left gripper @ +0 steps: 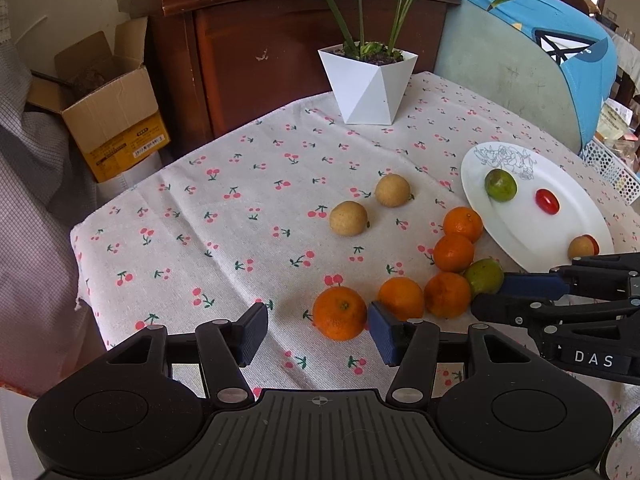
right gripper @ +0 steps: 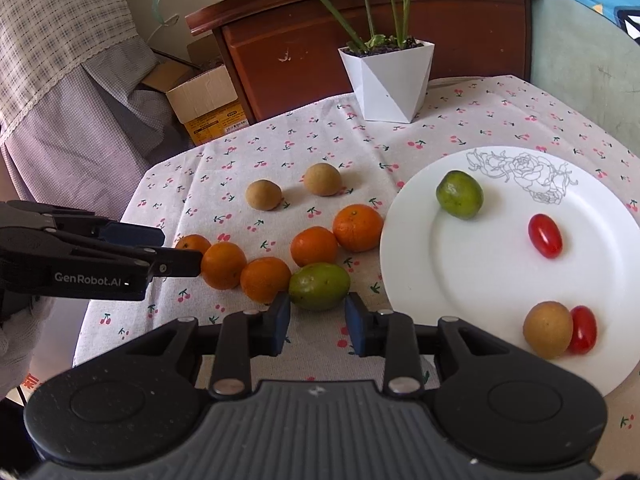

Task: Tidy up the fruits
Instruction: 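Close the right tool on the green-brown fruit while the left tool grasps a mandarin orange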

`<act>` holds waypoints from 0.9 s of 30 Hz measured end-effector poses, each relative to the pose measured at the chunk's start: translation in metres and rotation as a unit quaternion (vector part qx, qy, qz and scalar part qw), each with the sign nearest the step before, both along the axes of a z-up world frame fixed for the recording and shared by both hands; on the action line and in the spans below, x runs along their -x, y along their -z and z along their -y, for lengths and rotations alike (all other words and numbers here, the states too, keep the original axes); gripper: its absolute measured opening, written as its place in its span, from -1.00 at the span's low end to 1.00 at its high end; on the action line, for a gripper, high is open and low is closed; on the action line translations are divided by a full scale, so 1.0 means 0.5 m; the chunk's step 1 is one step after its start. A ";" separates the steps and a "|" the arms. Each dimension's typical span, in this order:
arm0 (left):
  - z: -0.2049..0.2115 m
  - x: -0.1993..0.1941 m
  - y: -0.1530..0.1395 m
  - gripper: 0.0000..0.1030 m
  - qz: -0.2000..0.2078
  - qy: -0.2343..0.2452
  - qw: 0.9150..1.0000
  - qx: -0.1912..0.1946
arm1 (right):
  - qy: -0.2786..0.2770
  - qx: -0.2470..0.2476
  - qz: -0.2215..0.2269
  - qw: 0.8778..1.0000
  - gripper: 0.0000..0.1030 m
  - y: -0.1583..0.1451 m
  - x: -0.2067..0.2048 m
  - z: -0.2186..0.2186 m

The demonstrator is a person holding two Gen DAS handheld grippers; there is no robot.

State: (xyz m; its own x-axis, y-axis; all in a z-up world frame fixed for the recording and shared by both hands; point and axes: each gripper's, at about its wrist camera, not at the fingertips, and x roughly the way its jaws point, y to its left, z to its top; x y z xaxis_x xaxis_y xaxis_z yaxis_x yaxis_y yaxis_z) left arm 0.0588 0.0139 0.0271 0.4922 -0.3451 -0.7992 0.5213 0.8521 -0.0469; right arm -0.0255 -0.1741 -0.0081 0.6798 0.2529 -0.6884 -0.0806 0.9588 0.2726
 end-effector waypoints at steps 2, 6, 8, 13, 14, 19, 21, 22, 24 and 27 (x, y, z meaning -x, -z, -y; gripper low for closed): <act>0.001 -0.002 0.002 0.03 -0.001 0.001 1.000 0.004 | 0.002 0.003 0.002 1.000 -0.39 0.000 -0.001 -0.001; 0.012 0.001 0.007 0.03 0.002 0.011 1.000 -0.003 | 0.007 0.009 0.008 1.000 -0.32 0.000 -0.009 -0.002; 0.013 0.003 0.009 0.01 0.000 0.015 1.000 -0.006 | 0.010 0.010 0.010 1.000 -0.31 0.002 -0.012 -0.002; 0.018 0.007 0.013 -0.26 -0.004 0.024 1.000 -0.010 | 0.014 0.020 0.017 1.000 -0.31 0.004 -0.020 -0.007; 0.019 0.008 0.013 -0.30 -0.004 0.026 1.000 -0.010 | 0.013 0.023 0.015 1.000 -0.31 0.004 -0.020 -0.008; 0.029 0.016 0.010 -0.46 -0.003 0.038 0.999 -0.013 | 0.008 0.024 0.011 1.000 -0.33 0.003 -0.015 -0.011; 0.032 0.019 0.009 -0.46 0.002 0.036 0.999 -0.019 | 0.010 0.022 0.009 1.000 -0.34 0.001 -0.013 -0.010; 0.033 0.019 0.008 -0.46 0.003 0.033 0.999 -0.021 | 0.011 0.017 0.007 1.000 -0.34 0.000 -0.013 -0.008; 0.029 0.019 0.002 -0.47 0.005 0.025 1.000 -0.017 | 0.016 0.009 0.008 1.000 -0.34 -0.005 -0.011 -0.004; 0.026 0.018 -0.015 -0.46 0.013 0.015 1.000 -0.007 | 0.021 -0.001 0.014 1.000 -0.34 -0.016 -0.008 0.003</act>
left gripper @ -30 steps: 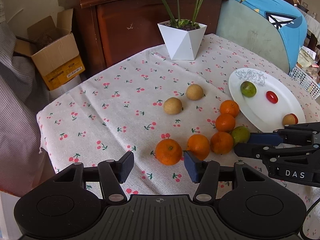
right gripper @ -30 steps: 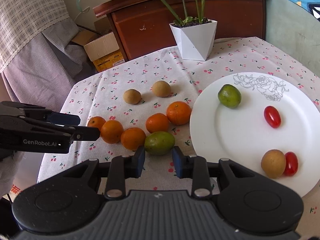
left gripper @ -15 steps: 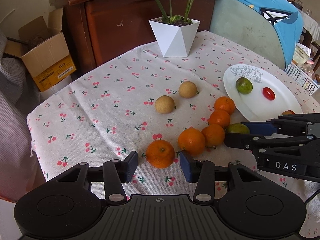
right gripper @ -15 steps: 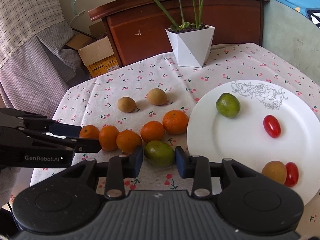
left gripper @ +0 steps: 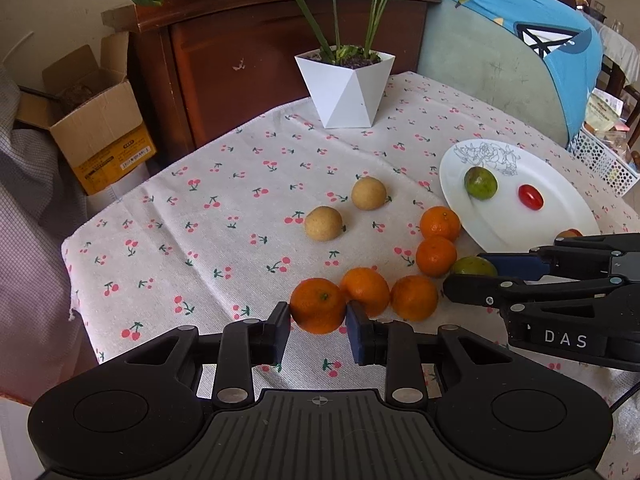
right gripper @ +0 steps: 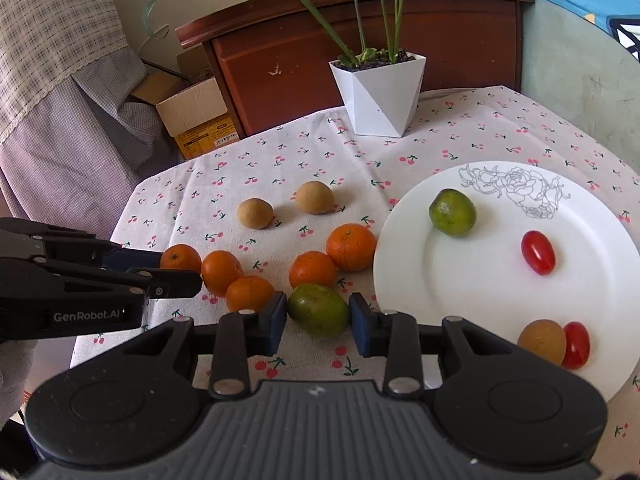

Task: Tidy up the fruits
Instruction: 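Close the right tool on the green-brown fruit while the left tool grasps a mandarin orange, then carry the green-brown fruit onto the plate with the right tool while the left tool places the mandarin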

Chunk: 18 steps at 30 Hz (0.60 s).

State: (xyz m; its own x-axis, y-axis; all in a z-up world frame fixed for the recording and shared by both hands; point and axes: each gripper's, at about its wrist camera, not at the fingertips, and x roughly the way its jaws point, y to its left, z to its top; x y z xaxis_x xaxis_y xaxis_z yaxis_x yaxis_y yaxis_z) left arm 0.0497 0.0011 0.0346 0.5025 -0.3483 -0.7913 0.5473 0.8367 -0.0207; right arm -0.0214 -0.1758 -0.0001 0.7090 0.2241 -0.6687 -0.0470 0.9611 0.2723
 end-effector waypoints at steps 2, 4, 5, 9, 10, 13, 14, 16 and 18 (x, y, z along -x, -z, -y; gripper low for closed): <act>0.003 0.000 -0.010 -0.46 0.006 -0.002 1.000 0.003 | 0.004 -0.010 0.003 1.000 -0.34 -0.007 0.002 0.004; 0.008 0.001 -0.020 -0.46 0.009 -0.003 1.000 0.007 | 0.006 -0.014 0.007 1.000 -0.34 -0.015 0.005 0.009; 0.011 0.002 -0.024 -0.46 0.010 -0.002 1.000 0.010 | 0.007 -0.015 0.010 1.000 -0.34 -0.019 0.007 0.011; 0.032 0.005 -0.046 -0.46 0.019 0.002 0.999 0.027 | 0.018 -0.023 0.024 0.999 -0.34 -0.041 0.007 0.033; 0.039 0.006 -0.053 -0.46 0.019 0.003 0.999 0.033 | 0.024 -0.025 0.026 0.999 -0.34 -0.046 0.007 0.040; 0.063 0.012 -0.070 -0.46 0.020 0.013 0.998 0.054 | 0.044 -0.033 0.034 0.998 -0.34 -0.062 0.005 0.069; 0.072 0.014 -0.075 -0.46 0.021 0.017 0.998 0.060 | 0.051 -0.038 0.036 0.997 -0.34 -0.068 0.004 0.082; 0.091 0.017 -0.083 -0.46 0.024 0.023 0.997 0.070 | 0.067 -0.041 0.041 0.996 -0.34 -0.078 0.004 0.107; 0.108 0.020 -0.088 -0.46 0.025 0.029 0.996 0.077 | 0.084 -0.040 0.047 0.995 -0.34 -0.087 0.005 0.133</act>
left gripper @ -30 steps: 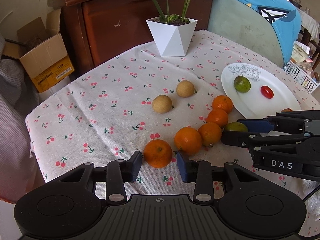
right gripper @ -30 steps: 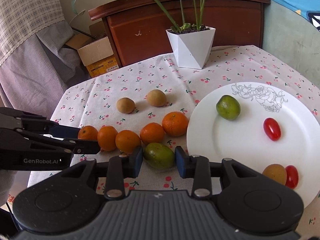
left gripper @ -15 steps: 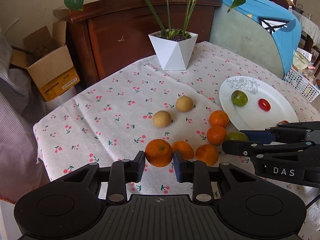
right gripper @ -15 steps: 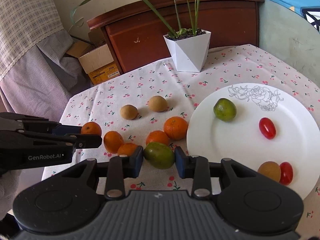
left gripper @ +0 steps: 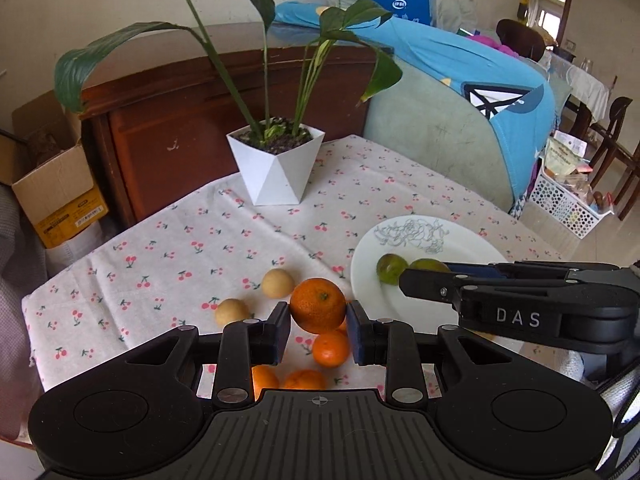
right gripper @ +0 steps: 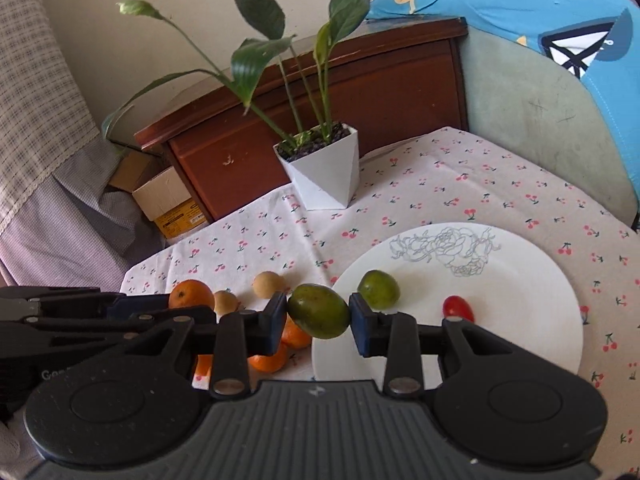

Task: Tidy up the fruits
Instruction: 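Carry the green-brown fruit onto the plate with the right tool while the left tool places the mandarin, then open both tools and withdraw them from the plate toward the loose fruit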

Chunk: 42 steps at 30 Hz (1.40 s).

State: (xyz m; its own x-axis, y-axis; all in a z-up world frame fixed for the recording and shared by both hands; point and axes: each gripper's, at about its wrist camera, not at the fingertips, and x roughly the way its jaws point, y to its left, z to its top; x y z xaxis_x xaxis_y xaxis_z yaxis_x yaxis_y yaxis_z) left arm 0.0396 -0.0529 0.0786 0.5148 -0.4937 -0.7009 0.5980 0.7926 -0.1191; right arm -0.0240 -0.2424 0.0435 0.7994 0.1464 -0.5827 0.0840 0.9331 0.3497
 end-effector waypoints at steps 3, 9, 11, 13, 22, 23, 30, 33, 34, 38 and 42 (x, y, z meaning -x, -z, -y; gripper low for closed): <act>0.021 0.003 -0.002 -0.46 -0.005 0.006 1.000 0.010 | 0.021 -0.001 0.001 1.000 -0.34 -0.005 0.003 0.034; 0.065 0.009 0.006 -0.46 -0.011 0.017 1.000 0.011 | 0.049 -0.010 -0.006 0.999 -0.34 -0.005 0.004 0.093; 0.079 0.007 0.010 -0.46 -0.014 0.017 1.000 0.013 | 0.056 -0.019 -0.014 0.998 -0.34 0.001 0.004 0.112; 0.095 0.007 0.014 -0.46 -0.016 0.017 1.000 0.011 | 0.063 -0.025 -0.022 0.997 -0.34 0.008 0.004 0.127; 0.179 0.018 0.054 -0.46 -0.041 0.032 0.999 -0.005 | 0.109 -0.065 -0.079 0.989 -0.34 0.057 0.015 0.189; 0.187 0.019 0.057 -0.46 -0.043 0.033 0.999 -0.006 | 0.110 -0.067 -0.084 0.988 -0.34 0.062 0.015 0.192; 0.219 0.027 0.078 -0.46 -0.048 0.030 0.998 -0.025 | 0.114 -0.056 -0.099 0.987 -0.34 0.081 0.010 0.196; 0.221 0.027 0.080 -0.46 -0.046 0.023 0.998 -0.032 | 0.116 -0.052 -0.103 0.986 -0.34 0.087 0.007 0.197; 0.221 0.026 0.080 -0.46 -0.048 0.020 0.998 -0.031 | 0.118 -0.053 -0.103 0.986 -0.33 0.088 0.007 0.198; 0.225 0.031 0.076 -0.42 -0.046 0.023 0.998 -0.033 | 0.124 -0.058 -0.099 0.986 -0.29 0.082 0.009 0.199; 0.224 0.034 0.072 -0.06 -0.044 0.015 0.998 -0.040 | 0.127 -0.052 -0.091 0.986 -0.28 0.071 0.010 0.197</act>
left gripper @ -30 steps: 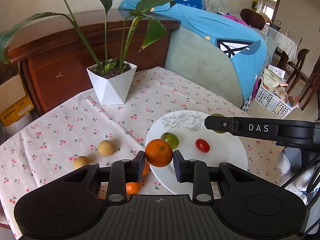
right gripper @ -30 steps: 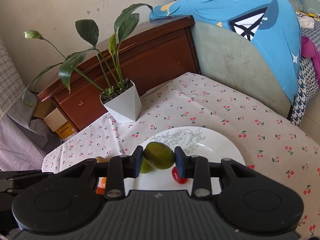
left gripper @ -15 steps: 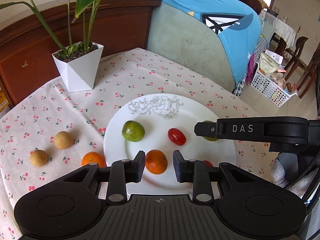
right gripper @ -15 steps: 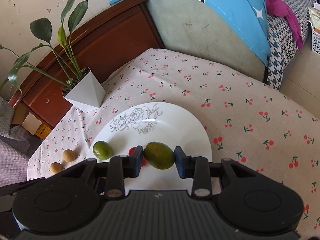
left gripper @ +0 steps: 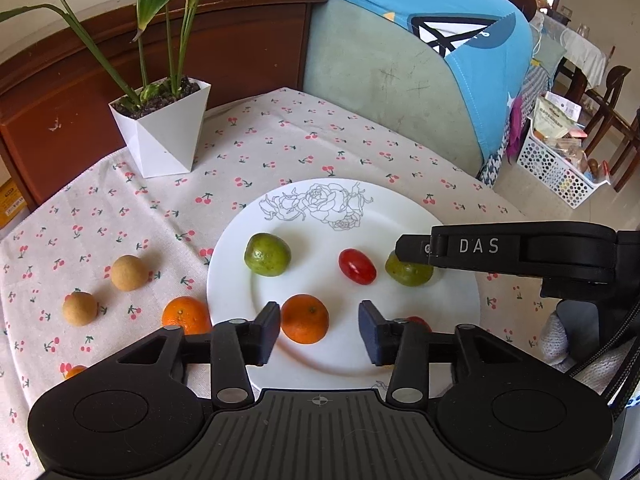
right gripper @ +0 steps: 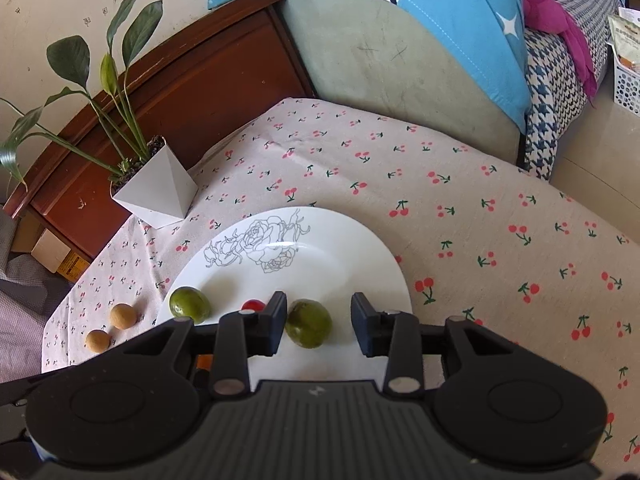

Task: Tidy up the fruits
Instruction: 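Open both tools and withdraw them from the plate toward the loose fruit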

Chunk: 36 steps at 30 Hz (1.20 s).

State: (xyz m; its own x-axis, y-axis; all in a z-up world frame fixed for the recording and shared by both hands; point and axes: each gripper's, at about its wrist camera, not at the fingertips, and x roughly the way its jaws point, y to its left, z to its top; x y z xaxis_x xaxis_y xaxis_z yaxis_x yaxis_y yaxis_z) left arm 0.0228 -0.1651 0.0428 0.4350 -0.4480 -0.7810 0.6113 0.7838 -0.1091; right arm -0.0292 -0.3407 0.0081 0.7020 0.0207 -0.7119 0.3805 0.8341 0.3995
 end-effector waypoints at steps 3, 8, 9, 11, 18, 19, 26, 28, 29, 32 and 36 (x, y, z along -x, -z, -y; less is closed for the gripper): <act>-0.004 0.000 -0.006 -0.01 0.002 -0.005 1.000 -0.003 | 0.000 0.003 0.005 1.000 -0.25 -0.008 0.001 -0.003; -0.010 0.003 -0.010 0.28 0.004 -0.018 1.000 -0.016 | -0.009 0.012 0.010 1.000 -0.17 -0.017 0.000 -0.015; -0.011 0.003 -0.010 0.28 0.004 -0.019 1.000 -0.017 | -0.012 0.015 0.010 1.000 -0.17 -0.018 0.000 -0.019; -0.013 0.004 -0.011 0.28 0.002 -0.022 1.000 -0.019 | -0.016 0.019 0.011 1.000 -0.17 -0.020 -0.001 -0.024; -0.030 0.005 -0.011 0.29 0.000 -0.031 0.999 -0.030 | -0.032 0.029 0.014 0.999 -0.17 -0.025 -0.003 -0.045; -0.034 0.004 -0.012 0.29 0.001 -0.032 0.999 -0.030 | -0.034 0.031 0.014 0.999 -0.17 -0.026 -0.003 -0.049; -0.061 0.001 -0.017 0.30 0.007 -0.043 0.998 -0.034 | -0.052 0.049 0.018 0.997 -0.16 -0.031 -0.011 -0.077; -0.071 -0.001 -0.018 0.30 0.008 -0.046 0.998 -0.035 | -0.057 0.051 0.019 0.997 -0.15 -0.033 -0.013 -0.084; -0.075 -0.002 -0.019 0.30 0.009 -0.048 0.998 -0.036 | -0.060 0.050 0.021 0.997 -0.15 -0.034 -0.015 -0.089; -0.093 -0.006 -0.021 0.30 0.012 -0.056 0.998 -0.037 | -0.069 0.054 0.023 0.996 -0.15 -0.036 -0.020 -0.104; -0.118 -0.013 -0.025 0.30 0.021 -0.068 0.997 -0.040 | -0.084 0.063 0.025 0.994 -0.15 -0.038 -0.028 -0.127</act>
